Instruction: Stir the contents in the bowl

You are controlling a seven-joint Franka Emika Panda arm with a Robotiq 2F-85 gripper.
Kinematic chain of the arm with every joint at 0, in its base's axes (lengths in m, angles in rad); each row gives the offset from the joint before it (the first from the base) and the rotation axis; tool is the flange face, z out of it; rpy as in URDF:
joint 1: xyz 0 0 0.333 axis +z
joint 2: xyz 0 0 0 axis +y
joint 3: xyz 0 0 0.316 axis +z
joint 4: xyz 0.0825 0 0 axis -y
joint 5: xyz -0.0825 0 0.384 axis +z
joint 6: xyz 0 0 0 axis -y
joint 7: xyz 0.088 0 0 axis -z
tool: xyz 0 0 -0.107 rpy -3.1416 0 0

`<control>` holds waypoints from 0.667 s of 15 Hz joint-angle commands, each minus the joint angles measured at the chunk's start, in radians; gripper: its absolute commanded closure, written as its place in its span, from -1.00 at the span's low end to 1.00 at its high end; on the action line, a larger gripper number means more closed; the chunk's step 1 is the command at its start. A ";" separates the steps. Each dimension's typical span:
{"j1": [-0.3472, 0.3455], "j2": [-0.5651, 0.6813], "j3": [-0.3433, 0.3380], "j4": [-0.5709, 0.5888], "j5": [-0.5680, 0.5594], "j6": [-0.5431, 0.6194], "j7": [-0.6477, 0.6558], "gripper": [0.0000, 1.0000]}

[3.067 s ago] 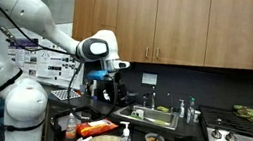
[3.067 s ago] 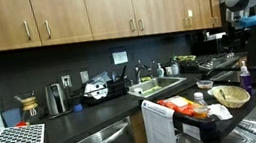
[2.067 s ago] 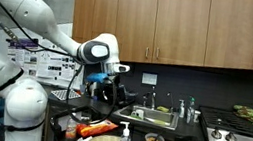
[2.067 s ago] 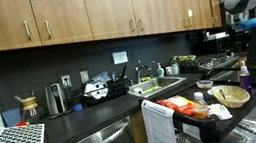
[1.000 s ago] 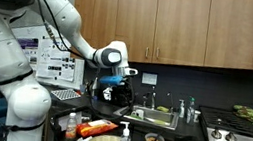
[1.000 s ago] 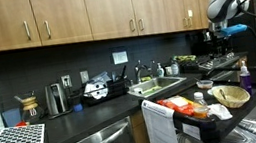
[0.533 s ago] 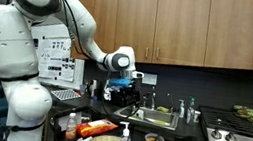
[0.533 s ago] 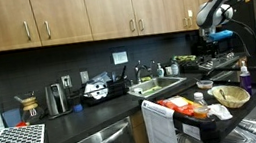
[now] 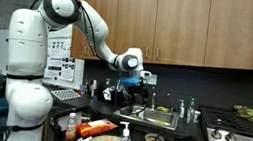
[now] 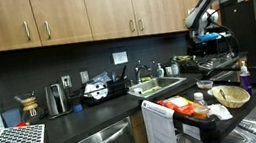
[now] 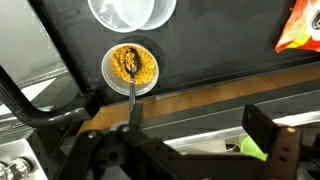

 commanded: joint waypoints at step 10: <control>-0.007 0.084 0.003 0.087 0.005 -0.002 0.000 -1.00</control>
